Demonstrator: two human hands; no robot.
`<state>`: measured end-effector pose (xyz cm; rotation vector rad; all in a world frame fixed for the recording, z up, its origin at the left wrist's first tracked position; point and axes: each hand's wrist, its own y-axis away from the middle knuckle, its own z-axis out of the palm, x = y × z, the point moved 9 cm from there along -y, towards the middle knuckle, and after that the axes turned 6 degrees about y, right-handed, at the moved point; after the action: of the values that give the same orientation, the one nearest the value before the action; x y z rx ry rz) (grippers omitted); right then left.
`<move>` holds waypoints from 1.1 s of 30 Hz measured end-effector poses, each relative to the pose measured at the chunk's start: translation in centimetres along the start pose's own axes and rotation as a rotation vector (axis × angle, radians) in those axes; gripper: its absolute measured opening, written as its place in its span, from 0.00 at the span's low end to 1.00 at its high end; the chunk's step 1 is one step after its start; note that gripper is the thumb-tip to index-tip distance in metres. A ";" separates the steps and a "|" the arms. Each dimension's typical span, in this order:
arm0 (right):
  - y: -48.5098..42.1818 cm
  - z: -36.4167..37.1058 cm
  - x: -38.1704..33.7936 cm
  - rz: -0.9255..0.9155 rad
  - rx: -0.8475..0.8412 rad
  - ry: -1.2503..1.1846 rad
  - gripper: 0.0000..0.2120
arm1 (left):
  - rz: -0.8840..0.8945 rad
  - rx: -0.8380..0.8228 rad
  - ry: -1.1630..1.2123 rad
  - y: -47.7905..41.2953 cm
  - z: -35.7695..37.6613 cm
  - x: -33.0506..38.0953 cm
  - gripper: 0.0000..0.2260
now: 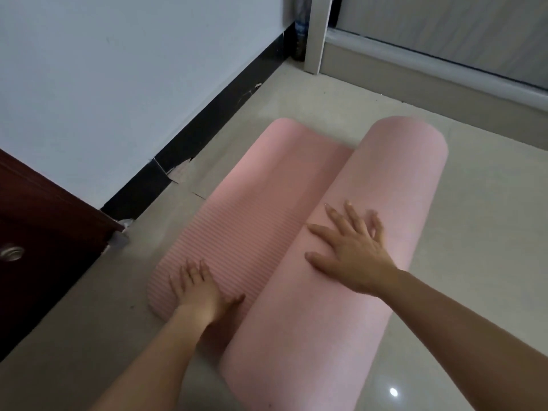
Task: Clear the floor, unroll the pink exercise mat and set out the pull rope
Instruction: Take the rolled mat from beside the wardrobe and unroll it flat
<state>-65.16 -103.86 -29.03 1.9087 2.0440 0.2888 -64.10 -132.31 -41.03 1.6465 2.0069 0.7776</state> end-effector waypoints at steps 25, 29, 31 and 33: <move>25.6 4.0 17.8 0.445 -0.118 -0.139 0.31 | 0.610 -0.074 -0.521 11.4 10.4 21.6 0.32; 30.7 4.0 21.0 0.671 -0.079 -0.167 0.30 | 0.578 -0.128 -0.431 13.5 11.3 23.9 0.36; 31.0 3.0 20.8 0.660 0.040 -0.238 0.32 | 0.725 -0.163 -0.396 15.8 13.1 26.5 0.34; 29.8 3.0 18.5 0.513 0.062 -0.276 0.34 | 0.825 -0.237 -0.446 17.7 15.6 28.1 0.32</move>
<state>-37.30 -83.25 -22.77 2.3406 1.3861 0.0715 -46.73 -99.97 -40.37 2.2497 0.8686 0.7645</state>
